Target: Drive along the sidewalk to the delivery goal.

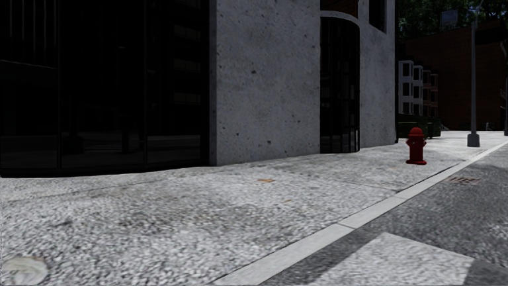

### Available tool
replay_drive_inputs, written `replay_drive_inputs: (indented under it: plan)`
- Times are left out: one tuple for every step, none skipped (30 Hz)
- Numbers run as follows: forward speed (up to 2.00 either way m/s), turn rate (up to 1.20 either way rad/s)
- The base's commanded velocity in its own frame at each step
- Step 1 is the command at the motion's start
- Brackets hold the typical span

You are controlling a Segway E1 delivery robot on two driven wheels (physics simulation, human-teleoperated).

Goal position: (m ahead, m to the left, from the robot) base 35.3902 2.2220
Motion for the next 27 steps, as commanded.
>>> replay_drive_inputs:
  plan:
    - [1.27,0.0]
    - [1.27,0.0]
    - [1.27,0.0]
    - [1.27,0.0]
    - [1.27,0.0]
    - [1.27,0.0]
    - [1.27,0.0]
    - [1.27,0.0]
    - [1.27,0.0]
    - [1.27,0.0]
    - [1.27,0.0]
    - [1.27,0.0]
    - [1.27,0.0]
    - [1.27,0.0]
    - [1.27,0.0]
    - [1.27,0.0]
    - [1.27,0.0]
    - [1.27,0.0]
    - [1.27,0.0]
    - [1.27,0.0]
    - [1.27,0.0]
    - [1.27,0.0]
    - [1.27,0.0]
    - [1.27,0.0]
    - [1.27,0.0]
    - [1.27,0.0]
    - [1.27,0.0]
